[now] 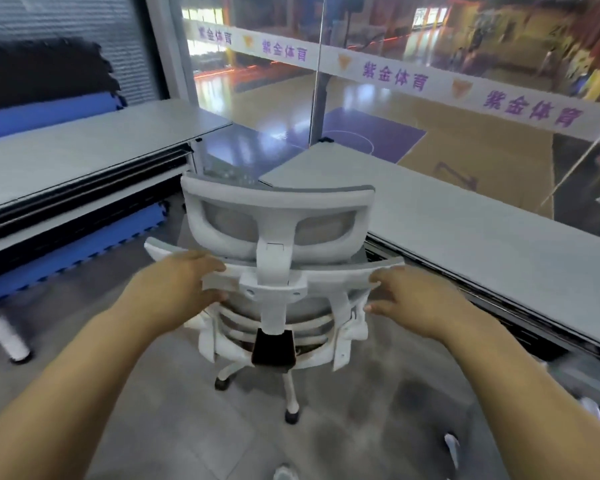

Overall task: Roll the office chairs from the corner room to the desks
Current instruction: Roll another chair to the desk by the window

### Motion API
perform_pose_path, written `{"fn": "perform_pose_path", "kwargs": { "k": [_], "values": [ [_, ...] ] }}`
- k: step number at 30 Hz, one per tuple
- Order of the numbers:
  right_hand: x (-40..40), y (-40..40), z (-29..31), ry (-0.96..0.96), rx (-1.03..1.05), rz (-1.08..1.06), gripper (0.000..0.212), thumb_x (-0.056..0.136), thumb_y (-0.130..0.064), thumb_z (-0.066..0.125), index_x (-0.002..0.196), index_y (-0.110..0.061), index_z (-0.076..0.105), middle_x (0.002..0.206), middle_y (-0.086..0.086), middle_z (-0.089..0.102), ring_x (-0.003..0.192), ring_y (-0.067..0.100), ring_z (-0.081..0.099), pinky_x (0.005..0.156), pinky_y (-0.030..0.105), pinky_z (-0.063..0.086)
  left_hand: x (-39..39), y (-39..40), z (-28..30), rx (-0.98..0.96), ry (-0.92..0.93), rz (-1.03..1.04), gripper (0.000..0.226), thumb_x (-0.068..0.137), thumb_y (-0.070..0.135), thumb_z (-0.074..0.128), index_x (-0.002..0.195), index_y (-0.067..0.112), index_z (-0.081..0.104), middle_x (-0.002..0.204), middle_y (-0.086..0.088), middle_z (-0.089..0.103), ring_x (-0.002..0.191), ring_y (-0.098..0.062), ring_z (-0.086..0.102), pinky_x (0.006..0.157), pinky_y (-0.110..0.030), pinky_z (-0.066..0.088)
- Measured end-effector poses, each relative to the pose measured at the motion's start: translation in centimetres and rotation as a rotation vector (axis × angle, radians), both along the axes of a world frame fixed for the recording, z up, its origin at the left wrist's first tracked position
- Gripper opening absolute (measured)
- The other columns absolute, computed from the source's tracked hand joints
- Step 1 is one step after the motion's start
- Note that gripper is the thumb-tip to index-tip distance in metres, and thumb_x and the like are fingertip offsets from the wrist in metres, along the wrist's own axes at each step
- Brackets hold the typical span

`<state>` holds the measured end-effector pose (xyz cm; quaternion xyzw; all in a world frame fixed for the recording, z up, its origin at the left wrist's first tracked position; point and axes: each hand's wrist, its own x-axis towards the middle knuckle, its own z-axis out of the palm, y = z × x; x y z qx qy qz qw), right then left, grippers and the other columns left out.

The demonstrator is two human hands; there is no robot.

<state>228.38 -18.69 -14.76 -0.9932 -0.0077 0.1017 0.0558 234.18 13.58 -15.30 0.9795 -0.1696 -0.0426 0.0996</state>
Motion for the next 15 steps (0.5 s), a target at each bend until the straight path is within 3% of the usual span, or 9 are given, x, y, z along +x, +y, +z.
{"fn": "perform_pose_path", "kwargs": {
  "k": [4, 8, 12, 15],
  "values": [
    [4.7, 1.1, -0.4, -0.095, -0.023, 0.050, 0.056, 0.085, -0.054, 0.056, 0.134, -0.032, 0.044, 0.130, -0.006, 0.052, 0.121, 0.018, 0.047, 0.091, 0.035, 0.045, 4.4, 1.3, -0.8, -0.020, -0.054, -0.016, 0.047, 0.077, 0.042, 0.070, 0.121, 0.028, 0.060, 0.124, 0.002, 0.057, 0.114, -0.022, 0.052, 0.086, -0.039, 0.049],
    [7.6, 2.2, -1.2, 0.008, -0.036, 0.093, 0.059, 0.081, -0.061, 0.055, 0.134, -0.037, 0.045, 0.137, -0.013, 0.047, 0.125, 0.015, 0.044, 0.093, 0.038, 0.046, 7.1, 2.2, -2.1, -0.030, -0.003, -0.065, 0.046, 0.072, 0.043, 0.075, 0.115, 0.030, 0.064, 0.120, 0.001, 0.061, 0.107, -0.024, 0.058, 0.083, -0.042, 0.051],
    [8.8, 2.7, -1.5, 0.071, 0.041, 0.085, 0.056, 0.079, -0.057, 0.062, 0.130, -0.037, 0.051, 0.135, -0.016, 0.048, 0.124, 0.010, 0.045, 0.090, 0.026, 0.040, 9.1, 3.5, -3.0, -0.032, 0.068, -0.151, 0.046, 0.071, 0.051, 0.071, 0.113, 0.034, 0.065, 0.121, 0.010, 0.061, 0.109, -0.018, 0.058, 0.087, -0.041, 0.050],
    [9.1, 3.2, -1.6, 0.064, 0.084, 0.034, 0.052, 0.080, -0.052, 0.064, 0.129, -0.035, 0.055, 0.135, -0.015, 0.049, 0.125, 0.010, 0.044, 0.093, 0.026, 0.037, 10.7, 4.2, -3.0, -0.051, 0.108, -0.174, 0.051, 0.069, 0.058, 0.068, 0.115, 0.038, 0.063, 0.125, 0.017, 0.056, 0.115, -0.012, 0.053, 0.088, -0.036, 0.048]
  ]
}}
